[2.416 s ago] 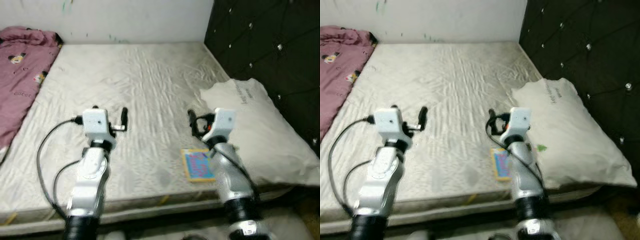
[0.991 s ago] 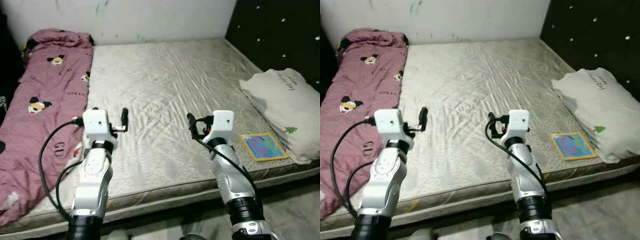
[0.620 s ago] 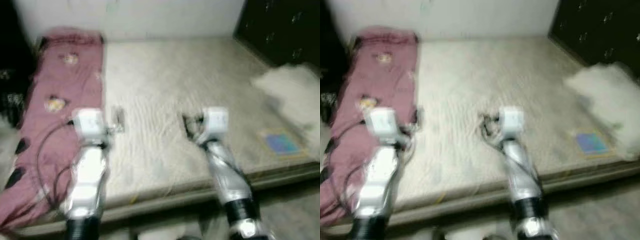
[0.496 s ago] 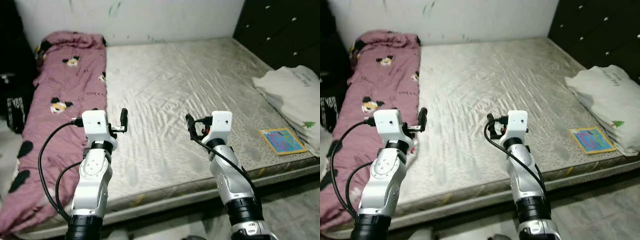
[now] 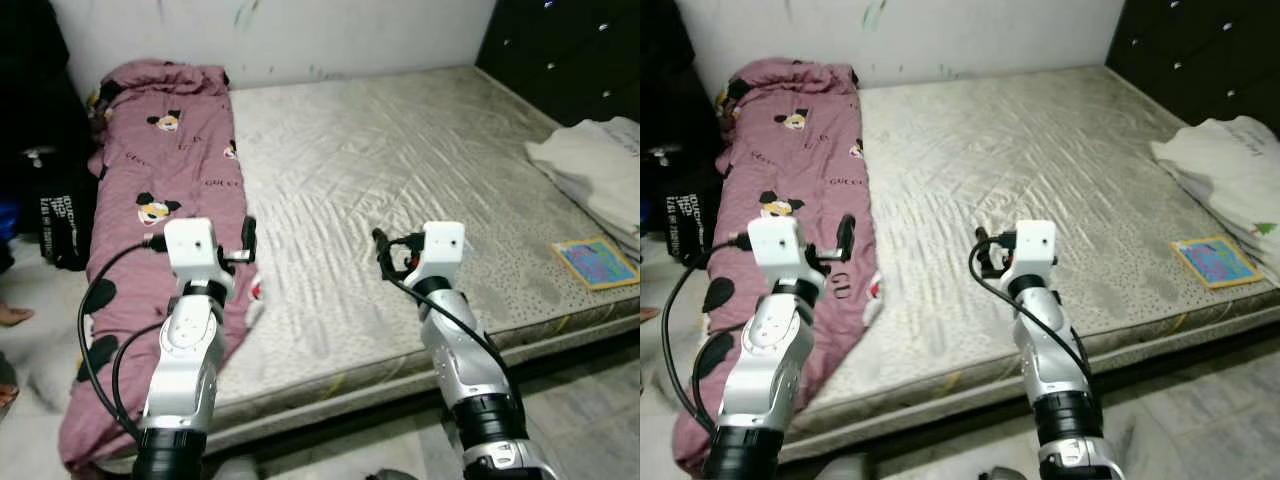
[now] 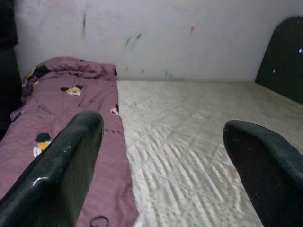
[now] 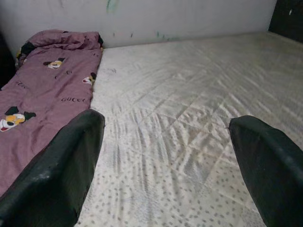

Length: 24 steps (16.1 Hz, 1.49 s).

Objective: Clean up the room

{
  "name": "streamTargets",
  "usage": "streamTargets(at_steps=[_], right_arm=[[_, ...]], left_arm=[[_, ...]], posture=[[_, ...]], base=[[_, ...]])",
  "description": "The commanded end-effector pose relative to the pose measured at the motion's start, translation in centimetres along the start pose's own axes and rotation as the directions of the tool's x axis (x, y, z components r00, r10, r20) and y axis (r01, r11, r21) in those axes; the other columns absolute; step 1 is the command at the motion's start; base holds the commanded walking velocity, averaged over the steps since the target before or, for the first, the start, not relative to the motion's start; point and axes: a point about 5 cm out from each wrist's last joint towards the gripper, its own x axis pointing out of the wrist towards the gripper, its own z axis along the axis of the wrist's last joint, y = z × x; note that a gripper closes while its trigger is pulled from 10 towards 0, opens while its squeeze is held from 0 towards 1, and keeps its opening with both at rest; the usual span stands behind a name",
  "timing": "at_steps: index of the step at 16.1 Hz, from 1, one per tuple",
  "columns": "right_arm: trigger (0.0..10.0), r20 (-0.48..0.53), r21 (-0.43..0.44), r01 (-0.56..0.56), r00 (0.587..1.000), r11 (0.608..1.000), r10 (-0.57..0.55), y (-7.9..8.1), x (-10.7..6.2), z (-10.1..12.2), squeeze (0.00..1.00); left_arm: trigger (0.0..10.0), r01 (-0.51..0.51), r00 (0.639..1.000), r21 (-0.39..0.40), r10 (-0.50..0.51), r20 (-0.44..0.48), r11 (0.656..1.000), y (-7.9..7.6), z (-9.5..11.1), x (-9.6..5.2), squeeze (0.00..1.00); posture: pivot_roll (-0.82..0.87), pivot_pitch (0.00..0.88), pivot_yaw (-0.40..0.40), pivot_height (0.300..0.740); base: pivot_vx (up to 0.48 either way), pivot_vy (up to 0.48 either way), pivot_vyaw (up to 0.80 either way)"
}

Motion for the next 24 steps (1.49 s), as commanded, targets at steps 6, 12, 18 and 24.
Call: streamTargets(at_steps=[6, 12, 18, 24], right_arm=[[10.0, 0.024, -0.013, -0.046, 0.999, 0.999, 0.046, 1.20, 0.38, 0.76, 0.00], [10.0, 0.027, -0.026, -0.064, 0.998, 0.998, 0.065, 1.52, 0.31, 0.78, 0.00], [10.0, 0.020, -0.033, -0.060, 0.998, 0.998, 0.061, 1.57, 0.37, 0.66, 0.00], [10.0, 0.027, -0.014, -0.044, 0.999, 0.999, 0.044, 1.35, 0.33, 0.72, 0.00]], left_arm=[[10.0, -0.028, 1.000, 0.007, 0.028, -0.008, 1.000, 0.77, -0.08, -0.04, 0.00], [10.0, -0.044, 0.999, 0.021, 0.044, 0.011, 0.999, 0.85, 0.08, -0.02, 0.00], [10.0, -0.022, 0.999, 0.115, 0.018, 0.032, 0.993, 1.11, 0.30, 0.04, 0.00], [10.0, -0.061, 0.998, 0.135, 0.060, 0.014, 0.989, 1.67, 0.05, -0.06, 0.00]], posture=[[0.04, 0.012, -0.034, 0.740], [0.04, 0.011, -0.037, 0.740], [0.05, 0.006, -0.035, 0.740], [0.05, 0.006, -0.033, 0.740]], base=[[0.000, 0.480, 0.00], [0.000, 0.400, 0.00], [0.000, 0.000, 0.50], [0.000, 0.000, 0.00]])
